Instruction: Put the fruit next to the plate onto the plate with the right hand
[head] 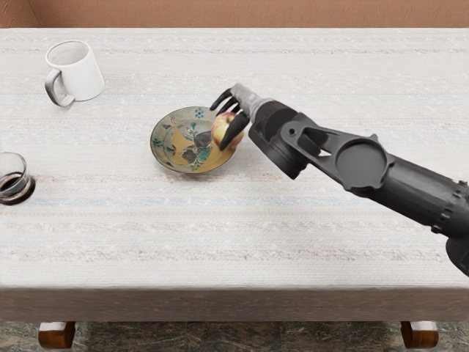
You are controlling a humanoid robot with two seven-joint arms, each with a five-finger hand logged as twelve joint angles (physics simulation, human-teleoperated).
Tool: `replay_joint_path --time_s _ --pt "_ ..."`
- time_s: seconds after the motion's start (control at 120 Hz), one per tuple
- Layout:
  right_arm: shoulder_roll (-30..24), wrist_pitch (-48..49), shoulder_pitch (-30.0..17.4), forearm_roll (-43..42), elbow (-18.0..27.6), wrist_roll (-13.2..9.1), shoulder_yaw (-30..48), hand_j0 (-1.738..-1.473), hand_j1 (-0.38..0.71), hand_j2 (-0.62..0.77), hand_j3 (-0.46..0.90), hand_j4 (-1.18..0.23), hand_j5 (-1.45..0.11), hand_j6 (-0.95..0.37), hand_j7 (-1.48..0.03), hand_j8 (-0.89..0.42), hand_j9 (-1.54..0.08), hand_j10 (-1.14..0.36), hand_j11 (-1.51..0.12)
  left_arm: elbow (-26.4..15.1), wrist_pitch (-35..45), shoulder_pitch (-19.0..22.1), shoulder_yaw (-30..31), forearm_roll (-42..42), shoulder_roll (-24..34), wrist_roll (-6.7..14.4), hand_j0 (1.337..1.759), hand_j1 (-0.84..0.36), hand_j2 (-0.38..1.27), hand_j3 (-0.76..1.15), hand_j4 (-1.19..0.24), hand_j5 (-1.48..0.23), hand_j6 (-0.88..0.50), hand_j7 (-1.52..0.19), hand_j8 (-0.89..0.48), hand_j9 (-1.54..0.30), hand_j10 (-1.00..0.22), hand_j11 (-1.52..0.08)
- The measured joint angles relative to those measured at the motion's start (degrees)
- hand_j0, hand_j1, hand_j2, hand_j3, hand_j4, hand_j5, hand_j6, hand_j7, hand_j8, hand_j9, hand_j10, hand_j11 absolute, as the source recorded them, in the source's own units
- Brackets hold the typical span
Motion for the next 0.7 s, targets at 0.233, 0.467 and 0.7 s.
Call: replay_joint_path --time_s 0.233,0.467,0.7 --pt "0.96 0.02 1.54 -0.02 -2.92 0.00 -0.41 -1.658 0.18 0.39 0.00 -0.56 -0.73 -0.52 -0.73 -0.39 -0.73 -0.48 -0.72 0.00 0.00 -0.02 0.00 -0.01 0.00 0.00 1.658 0.07 0.05 0.00 -0.23 -0.30 -0.23 -0.30 -0.23 -0.30 -0.23 -0.30" --pt "1.06 0.41 2.05 -0.03 -4.09 0.01 -2.72 -1.658 0.17 0.34 0.00 -0.55 -0.71 -0.51 -0.71 -0.38 -0.71 -0.47 -0.71 0.00 0.00 -0.05 0.00 -0.01 0.00 0.00 1.658 0.07 0.05 0.00 -0.23 -0.30 -0.23 -0.30 -0.23 -0.30 -0.23 -0.30" --pt "1.07 5.94 2.09 0.31 -1.37 0.02 -2.97 -1.658 0.17 0.33 0.00 -0.53 -0.69 -0.52 -0.69 -0.39 -0.69 -0.48 -0.69 0.00 0.00 -0.06 0.00 -0.01 0.00 0.00 1.658 0.07 0.05 0.00 -0.23 -0.30 -0.23 -0.30 -0.23 -0.30 -0.23 -0.30"
